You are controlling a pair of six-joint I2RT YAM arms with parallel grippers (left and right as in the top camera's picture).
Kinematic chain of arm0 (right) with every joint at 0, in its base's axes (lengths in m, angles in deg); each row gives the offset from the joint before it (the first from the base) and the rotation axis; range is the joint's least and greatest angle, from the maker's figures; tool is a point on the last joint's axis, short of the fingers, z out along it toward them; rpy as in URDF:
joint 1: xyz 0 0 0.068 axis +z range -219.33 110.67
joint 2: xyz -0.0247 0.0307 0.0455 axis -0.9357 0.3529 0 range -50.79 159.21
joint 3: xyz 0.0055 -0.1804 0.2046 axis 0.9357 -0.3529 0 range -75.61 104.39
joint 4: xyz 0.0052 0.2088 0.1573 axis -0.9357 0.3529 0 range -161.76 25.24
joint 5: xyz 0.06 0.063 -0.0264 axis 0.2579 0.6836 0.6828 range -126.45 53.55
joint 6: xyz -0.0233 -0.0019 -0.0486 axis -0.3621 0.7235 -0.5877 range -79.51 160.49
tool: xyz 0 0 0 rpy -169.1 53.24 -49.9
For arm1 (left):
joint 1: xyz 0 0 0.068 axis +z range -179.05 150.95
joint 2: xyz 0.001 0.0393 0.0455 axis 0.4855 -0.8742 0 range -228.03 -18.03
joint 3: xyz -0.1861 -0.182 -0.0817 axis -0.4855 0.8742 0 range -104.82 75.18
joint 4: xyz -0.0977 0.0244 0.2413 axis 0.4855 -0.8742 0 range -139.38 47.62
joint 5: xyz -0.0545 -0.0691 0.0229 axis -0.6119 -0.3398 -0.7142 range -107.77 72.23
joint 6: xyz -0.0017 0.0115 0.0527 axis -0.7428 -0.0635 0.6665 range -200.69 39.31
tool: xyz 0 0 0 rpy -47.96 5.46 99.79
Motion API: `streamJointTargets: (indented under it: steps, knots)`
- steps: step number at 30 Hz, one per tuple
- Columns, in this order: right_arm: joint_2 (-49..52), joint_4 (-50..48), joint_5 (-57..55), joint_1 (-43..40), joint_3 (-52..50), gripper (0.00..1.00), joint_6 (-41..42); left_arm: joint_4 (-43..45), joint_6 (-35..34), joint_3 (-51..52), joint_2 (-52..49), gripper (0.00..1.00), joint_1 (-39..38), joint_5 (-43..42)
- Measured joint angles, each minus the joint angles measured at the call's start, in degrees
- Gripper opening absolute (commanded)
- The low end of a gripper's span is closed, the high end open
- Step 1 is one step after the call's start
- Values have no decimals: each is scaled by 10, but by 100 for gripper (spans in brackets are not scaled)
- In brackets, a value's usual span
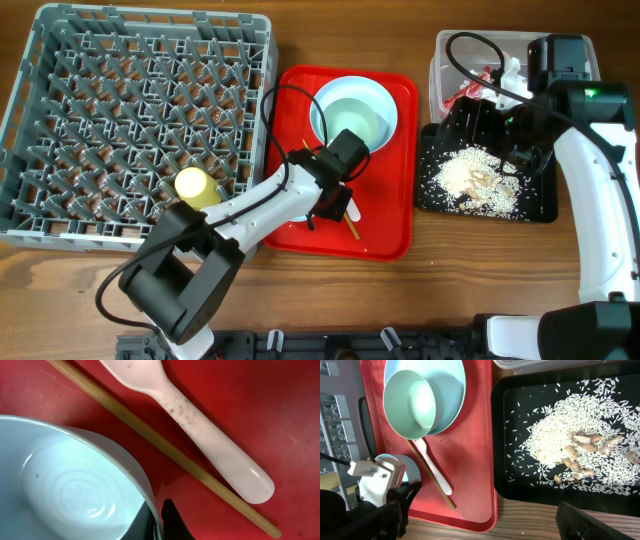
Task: Sort waste into correct bins and load items into the dishwasher rack
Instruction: 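Grasp the small light-blue bowl on the red tray with the left gripper, then place the small blue bowl upside down in the dish rack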
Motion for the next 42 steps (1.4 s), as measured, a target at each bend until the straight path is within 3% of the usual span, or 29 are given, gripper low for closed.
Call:
streamJointTargets:
  steps: [10,17,21,25,28,35,42]
  knots:
    - [0,3,0,0,0,100,0,-16,0,-7,16,4,0,6]
    - [0,4,0,0,0,100,0,-24,0,-52,106,4,3,-16]
    - [0,4,0,0,0,100,0,-22,0,-67,190,4,41,-31]
    - [0,5,0,0,0,100,0,-10,3,-68,235,4,129,-63]
    - [0,5,0,0,0,100,0,8,13,-68,244,4,201,-123]
    - [0,5,0,0,0,100,0,45,36,-68,229,4,387,-349]
    - [0,4,0,0,0,100,0,79,47,-68,130,4,520,-606]
